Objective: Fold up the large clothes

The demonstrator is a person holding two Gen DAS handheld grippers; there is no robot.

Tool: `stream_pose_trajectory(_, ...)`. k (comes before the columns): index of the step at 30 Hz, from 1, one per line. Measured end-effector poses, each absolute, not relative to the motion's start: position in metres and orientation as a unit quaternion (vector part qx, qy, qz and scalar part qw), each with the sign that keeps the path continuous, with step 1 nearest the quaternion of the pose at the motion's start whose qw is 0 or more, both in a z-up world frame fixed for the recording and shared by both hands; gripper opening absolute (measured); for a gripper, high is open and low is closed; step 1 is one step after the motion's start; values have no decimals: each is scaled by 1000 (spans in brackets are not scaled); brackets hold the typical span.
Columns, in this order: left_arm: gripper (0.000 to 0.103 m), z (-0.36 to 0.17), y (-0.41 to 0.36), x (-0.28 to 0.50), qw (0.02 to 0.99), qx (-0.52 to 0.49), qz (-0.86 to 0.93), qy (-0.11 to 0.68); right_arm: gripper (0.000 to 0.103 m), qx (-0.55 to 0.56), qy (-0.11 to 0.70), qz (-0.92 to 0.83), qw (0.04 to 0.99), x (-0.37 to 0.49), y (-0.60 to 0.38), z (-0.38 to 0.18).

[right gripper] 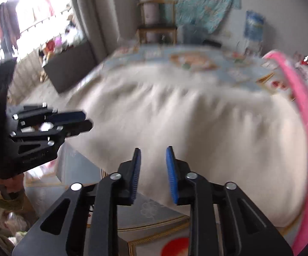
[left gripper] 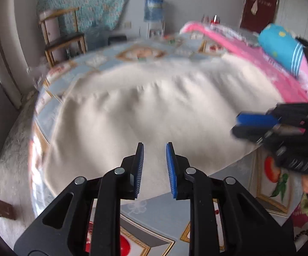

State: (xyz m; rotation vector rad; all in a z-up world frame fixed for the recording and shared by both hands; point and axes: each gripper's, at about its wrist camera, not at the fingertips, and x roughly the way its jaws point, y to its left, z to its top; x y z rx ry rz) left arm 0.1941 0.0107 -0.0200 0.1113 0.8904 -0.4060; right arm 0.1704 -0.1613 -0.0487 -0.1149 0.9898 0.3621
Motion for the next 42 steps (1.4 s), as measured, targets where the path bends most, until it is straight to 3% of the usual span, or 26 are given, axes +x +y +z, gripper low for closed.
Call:
stream_pose_trajectory(2, 22, -36, 12, 197, 872, 55, -190, 448, 21, -72, 456, 176, 869, 167, -159, -48)
stream_pose_trajectory(10, 22, -10, 1, 209, 886, 37, -206, 414, 20, -43, 420, 145, 895, 196, -159, -11)
stream_pose_trajectory(14, 22, -29, -12, 233, 878, 27, -191, 438, 21, -45, 466, 112, 877, 229, -166, -48)
stream_pose_trajectory(19, 21, -31, -20, 234, 874, 47, -199, 441, 24, -37, 467, 118, 876, 238, -172, -41)
stream_pose_trajectory(23, 22, -16, -14, 255, 887, 39, -176, 424, 35, -8, 437, 84, 895, 262, -195, -24)
stream_pose_trajectory(28, 21, -39, 7, 298, 872, -3, -129, 472, 47, 2, 466, 57, 883, 289, -219, -58)
stream_pose_trajectory(35, 21, -12, 27, 309, 887, -33, -129, 442, 48, 53, 438, -1, 897, 284, -270, -27)
stream_pose_trajectory(39, 21, -27, 56, 332, 880, -63, -64, 466, 49, 100, 462, -37, 880, 288, -313, -61)
stream_pose_trajectory(42, 24, -36, 60, 332, 877, -57, -68, 473, 49, 59, 474, -36, 878, 288, -305, -55)
